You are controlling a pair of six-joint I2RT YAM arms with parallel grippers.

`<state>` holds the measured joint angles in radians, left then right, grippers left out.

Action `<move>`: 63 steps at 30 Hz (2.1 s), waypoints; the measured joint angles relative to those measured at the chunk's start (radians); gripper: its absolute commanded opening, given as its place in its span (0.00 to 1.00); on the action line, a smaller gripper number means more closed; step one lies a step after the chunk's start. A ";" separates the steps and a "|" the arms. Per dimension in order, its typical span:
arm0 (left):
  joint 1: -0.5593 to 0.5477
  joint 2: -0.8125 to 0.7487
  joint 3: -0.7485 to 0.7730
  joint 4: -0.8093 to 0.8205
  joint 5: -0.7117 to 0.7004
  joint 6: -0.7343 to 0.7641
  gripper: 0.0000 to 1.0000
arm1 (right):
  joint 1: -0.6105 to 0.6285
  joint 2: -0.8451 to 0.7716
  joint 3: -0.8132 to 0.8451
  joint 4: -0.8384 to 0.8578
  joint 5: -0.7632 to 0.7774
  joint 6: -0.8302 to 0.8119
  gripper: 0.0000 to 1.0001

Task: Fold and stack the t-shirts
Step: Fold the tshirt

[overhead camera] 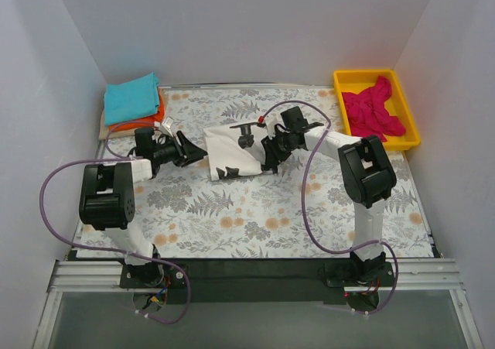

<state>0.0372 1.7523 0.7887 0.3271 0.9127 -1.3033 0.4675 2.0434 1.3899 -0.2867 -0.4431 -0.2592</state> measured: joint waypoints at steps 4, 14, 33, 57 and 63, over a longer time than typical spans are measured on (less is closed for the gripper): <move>0.001 -0.108 -0.011 -0.029 -0.007 0.041 0.35 | -0.017 -0.076 -0.057 -0.064 0.074 -0.094 0.38; -0.014 0.106 0.176 0.124 0.002 -0.050 0.21 | 0.100 -0.116 0.161 -0.182 -0.016 -0.096 0.38; -0.064 0.552 0.473 0.229 -0.064 -0.201 0.25 | 0.229 0.162 0.201 0.035 -0.151 0.045 0.36; 0.267 -0.505 -0.008 -0.048 -0.279 0.052 0.70 | 0.401 0.227 0.612 -0.141 0.355 0.212 0.45; 0.260 -0.667 -0.167 -0.172 -0.323 0.085 0.70 | 0.419 0.359 0.660 -0.183 0.437 0.249 0.43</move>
<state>0.2970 1.0855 0.6220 0.1555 0.5896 -1.2186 0.8867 2.4023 2.0499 -0.4694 -0.0059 -0.0097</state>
